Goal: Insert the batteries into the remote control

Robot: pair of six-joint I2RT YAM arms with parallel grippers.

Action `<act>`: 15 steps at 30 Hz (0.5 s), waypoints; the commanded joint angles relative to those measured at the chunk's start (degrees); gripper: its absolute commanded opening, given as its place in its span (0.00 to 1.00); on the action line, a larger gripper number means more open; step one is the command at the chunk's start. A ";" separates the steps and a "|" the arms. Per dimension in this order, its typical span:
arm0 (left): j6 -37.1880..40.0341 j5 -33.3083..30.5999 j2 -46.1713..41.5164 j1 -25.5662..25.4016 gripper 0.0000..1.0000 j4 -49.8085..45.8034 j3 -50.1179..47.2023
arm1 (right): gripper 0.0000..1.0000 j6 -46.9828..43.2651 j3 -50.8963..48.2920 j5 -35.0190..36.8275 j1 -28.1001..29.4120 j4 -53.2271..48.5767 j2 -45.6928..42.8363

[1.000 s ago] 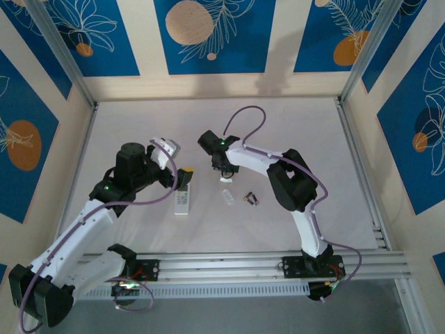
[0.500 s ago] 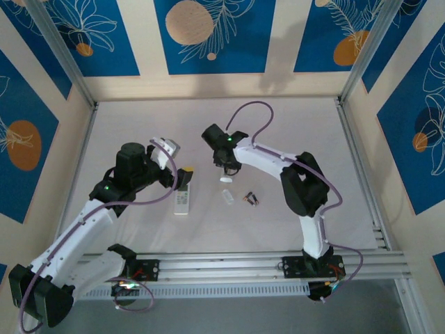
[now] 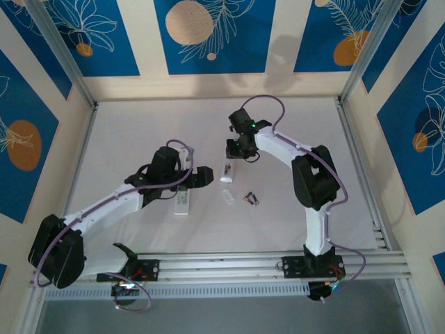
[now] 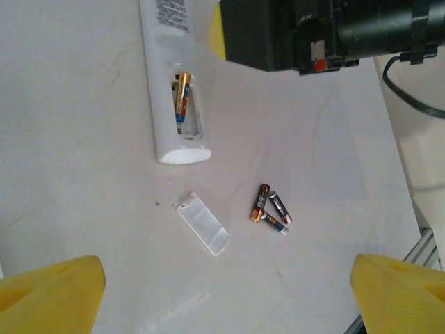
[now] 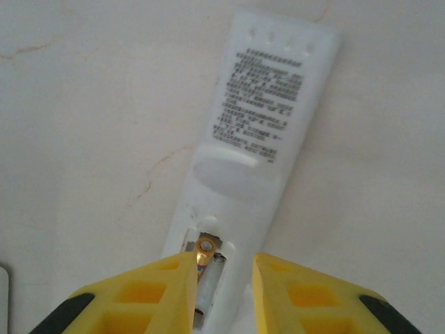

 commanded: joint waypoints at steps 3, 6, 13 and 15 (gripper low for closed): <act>1.07 1.16 -1.71 -0.11 0.93 1.14 0.84 | 0.27 -1.32 2.64 -3.01 0.64 -2.10 2.77; 1.43 1.21 -2.70 -0.11 0.97 1.55 -0.41 | 0.27 -0.59 3.31 -2.71 0.98 -2.01 3.88; 0.80 1.32 -2.86 -0.09 1.00 3.45 -2.43 | 0.22 0.60 4.12 -2.91 1.37 -2.09 5.35; 1.01 1.24 -2.84 -0.08 1.00 3.38 -2.35 | 0.21 0.82 4.06 -2.70 1.53 -2.26 5.57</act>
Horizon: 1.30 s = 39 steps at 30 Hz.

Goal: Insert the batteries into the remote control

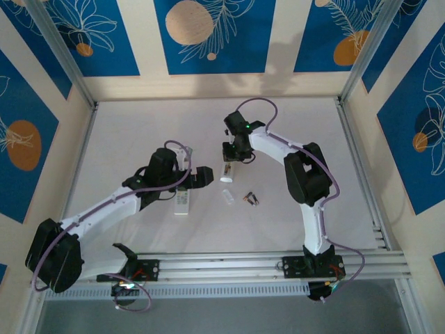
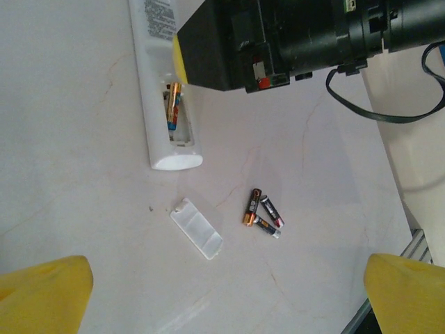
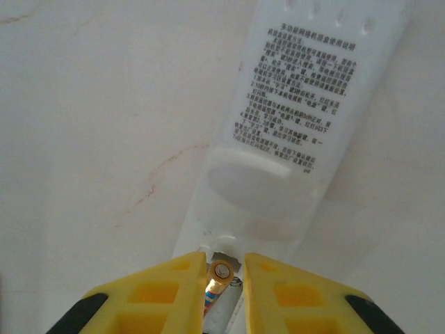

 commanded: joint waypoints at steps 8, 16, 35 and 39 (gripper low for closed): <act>1.12 0.73 0.37 -0.10 1.00 1.72 -0.47 | 0.20 1.59 0.19 -2.47 1.09 -0.74 1.16; 0.75 0.63 0.33 -0.07 1.00 1.90 -0.55 | 0.17 2.31 -0.97 -1.96 1.59 -0.48 1.29; 0.78 0.56 0.16 -0.08 1.00 2.55 -1.52 | 0.22 3.36 -3.34 1.43 1.74 0.75 -3.53; 0.75 0.64 0.24 -0.12 1.00 2.78 -1.56 | 0.24 3.91 -4.84 2.91 1.56 1.41 -4.00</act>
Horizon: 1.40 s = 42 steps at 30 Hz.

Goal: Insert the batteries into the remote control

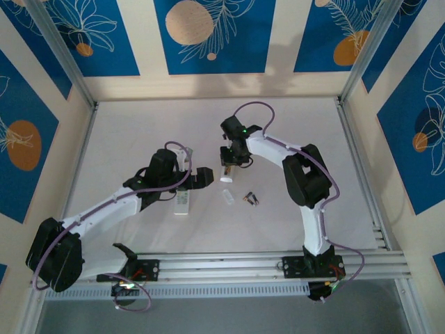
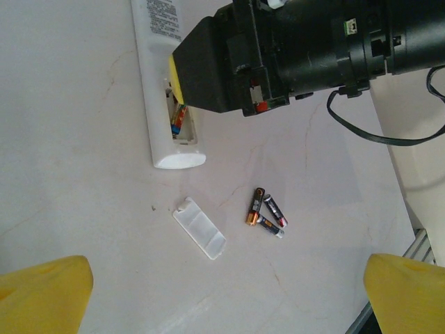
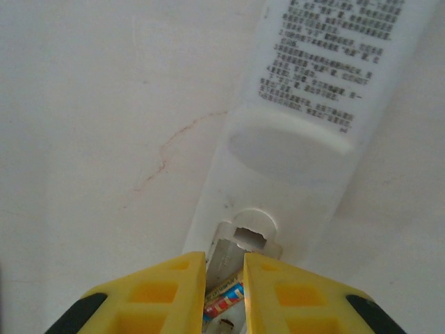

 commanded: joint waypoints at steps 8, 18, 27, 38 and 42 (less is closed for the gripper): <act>0.61 0.74 -0.21 -0.09 1.00 1.60 -1.00 | 0.26 1.35 -2.42 1.45 -0.24 0.80 -1.83; 0.57 0.84 0.13 -0.10 1.00 1.82 -1.09 | 0.22 1.58 -1.92 0.44 0.10 0.72 -0.82; 0.27 0.78 0.23 -0.13 1.00 2.43 -1.61 | 0.20 2.92 -2.34 0.03 1.52 0.46 -0.22; 0.09 0.34 -0.67 -0.12 1.00 2.59 -2.05 | 0.15 5.58 -3.06 1.98 2.51 -1.31 1.48; -0.09 0.43 -0.57 -0.13 1.00 3.18 -2.05 | 0.12 7.67 -4.67 2.17 2.51 -1.01 1.56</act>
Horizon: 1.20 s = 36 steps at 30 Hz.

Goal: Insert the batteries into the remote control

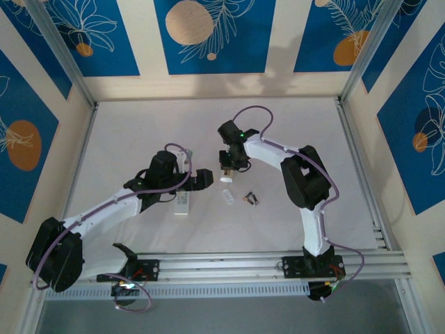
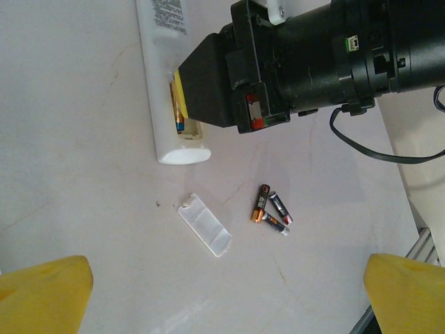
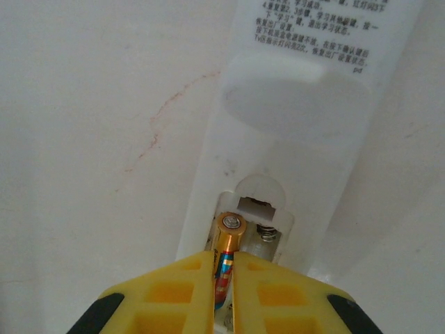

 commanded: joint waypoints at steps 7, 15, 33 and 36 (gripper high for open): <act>-0.35 0.64 -0.13 -0.14 1.00 2.28 -0.50 | 0.05 8.12 -4.36 -1.06 0.98 -1.26 3.56; -0.14 0.64 -0.51 -0.13 1.00 2.09 -0.59 | 0.04 13.26 -7.52 -4.17 2.09 0.65 5.77; 15.95 -1.99 -7.49 -0.11 1.00 -8.20 3.79 | 0.18 6.44 -13.54 5.18 -1.01 -0.37 -22.61; 28.95 -1.75 -10.37 -0.07 1.00 -16.43 9.41 | 0.25 4.94 -20.86 10.46 -1.19 -1.46 -29.65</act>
